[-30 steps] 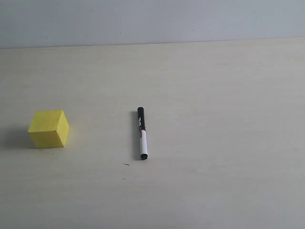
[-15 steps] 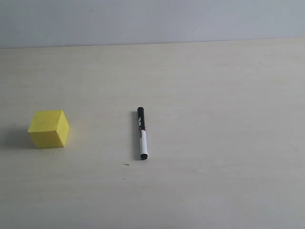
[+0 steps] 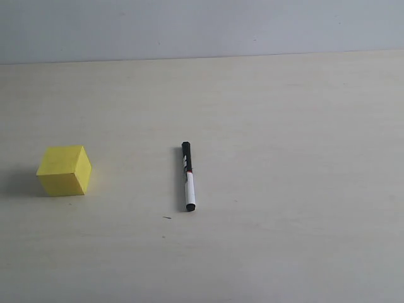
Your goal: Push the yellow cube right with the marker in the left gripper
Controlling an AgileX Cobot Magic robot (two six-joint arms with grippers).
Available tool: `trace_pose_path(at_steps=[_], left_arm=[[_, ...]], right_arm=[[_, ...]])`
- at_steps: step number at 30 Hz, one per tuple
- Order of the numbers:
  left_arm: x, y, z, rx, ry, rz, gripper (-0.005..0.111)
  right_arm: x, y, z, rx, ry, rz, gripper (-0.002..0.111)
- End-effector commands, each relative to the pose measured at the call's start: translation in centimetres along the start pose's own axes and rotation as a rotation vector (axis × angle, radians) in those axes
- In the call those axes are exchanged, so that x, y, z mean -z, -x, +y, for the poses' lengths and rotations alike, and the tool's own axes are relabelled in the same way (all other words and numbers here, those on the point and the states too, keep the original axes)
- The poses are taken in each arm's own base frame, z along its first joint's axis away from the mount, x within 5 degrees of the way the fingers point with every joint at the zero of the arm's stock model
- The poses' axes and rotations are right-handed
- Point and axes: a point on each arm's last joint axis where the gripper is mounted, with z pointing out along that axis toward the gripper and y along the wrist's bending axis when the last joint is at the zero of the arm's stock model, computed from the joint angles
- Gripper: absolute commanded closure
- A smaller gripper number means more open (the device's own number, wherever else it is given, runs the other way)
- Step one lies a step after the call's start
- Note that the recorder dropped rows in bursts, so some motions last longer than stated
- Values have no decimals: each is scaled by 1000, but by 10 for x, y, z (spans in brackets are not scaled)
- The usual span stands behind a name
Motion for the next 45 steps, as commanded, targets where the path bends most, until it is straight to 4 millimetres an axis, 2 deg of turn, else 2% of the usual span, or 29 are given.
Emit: trace_pose_path(at_steps=[1,4,9,13,16,19,23,26,29,33,38,42,45], left_arm=[[-39,12,-6,-260,194,211,107],[-68,19,0,-407,359,341,107],[-102,28,13,-624,598,561,107],[-127,21,23,-602,731,757,106],[-148,12,23,-613,712,990,97],[-162,-3,23,-547,702,1236,88],[-173,-34,25,-410,699,1444,79],[-180,-63,18,-327,617,1499,76],[-190,-93,2,-236,480,1474,72],[-203,-124,-25,-207,208,1404,75],[-207,-158,-51,-105,80,1396,75],[-213,-191,-67,-103,81,1466,68],[-215,-217,-73,-172,142,1527,63]], right_arm=[[0,-1,0,10,-5,-9,108],[0,-1,0,10,-5,-9,108],[0,-1,0,8,-5,-9,108],[0,-1,0,10,-5,-9,108],[0,-1,0,10,-5,-9,108],[0,-1,0,10,-5,-9,108],[0,-1,0,10,-5,-9,108],[0,-1,0,10,-5,-9,108],[0,-1,0,10,-5,-9,108],[0,-1,0,10,-5,-9,108],[0,-1,0,8,-5,-9,108],[0,-1,0,11,-5,-9,108],[0,-1,0,11,-5,-9,108]])
